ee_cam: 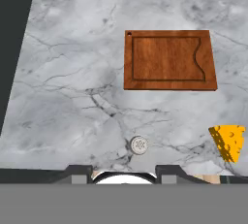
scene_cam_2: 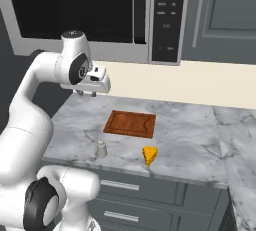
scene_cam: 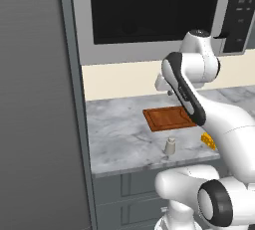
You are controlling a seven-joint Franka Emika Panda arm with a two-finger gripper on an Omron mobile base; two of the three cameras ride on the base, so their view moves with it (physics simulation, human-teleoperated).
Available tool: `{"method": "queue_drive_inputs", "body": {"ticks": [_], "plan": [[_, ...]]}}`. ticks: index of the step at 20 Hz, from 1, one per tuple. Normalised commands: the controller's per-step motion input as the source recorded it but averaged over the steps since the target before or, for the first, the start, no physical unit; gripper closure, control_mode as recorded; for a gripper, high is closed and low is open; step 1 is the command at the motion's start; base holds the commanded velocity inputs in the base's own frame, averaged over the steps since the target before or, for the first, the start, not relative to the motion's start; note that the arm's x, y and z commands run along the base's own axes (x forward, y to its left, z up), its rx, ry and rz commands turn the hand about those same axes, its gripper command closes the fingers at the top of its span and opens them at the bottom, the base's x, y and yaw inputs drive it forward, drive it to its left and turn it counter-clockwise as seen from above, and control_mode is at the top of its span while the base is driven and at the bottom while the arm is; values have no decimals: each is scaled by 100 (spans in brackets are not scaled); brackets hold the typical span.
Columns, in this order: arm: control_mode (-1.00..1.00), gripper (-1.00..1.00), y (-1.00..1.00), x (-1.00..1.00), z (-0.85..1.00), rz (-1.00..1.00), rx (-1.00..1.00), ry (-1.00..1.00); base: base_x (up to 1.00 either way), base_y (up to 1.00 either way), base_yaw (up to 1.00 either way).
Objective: Retrieve the reheated potato from the microwave, then place the potato, cheese, and condiment on the cutting board.
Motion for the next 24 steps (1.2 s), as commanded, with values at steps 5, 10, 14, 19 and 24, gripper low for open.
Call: {"method": "queue_drive_inputs", "body": {"ticks": [5,10,14,19,24], "plan": [[-100,-100,-4,-36,1,-1,1,-6,0,0,0],[-100,-100,-65,-62,44,-3,6,-31,0,0,0],[-100,-100,-72,-5,63,-7,0,-32,0,0,0],[-100,-100,-49,2,55,-4,0,-39,0,0,0],[-100,-100,-31,23,48,-5,-1,-34,0,0,0]]}}
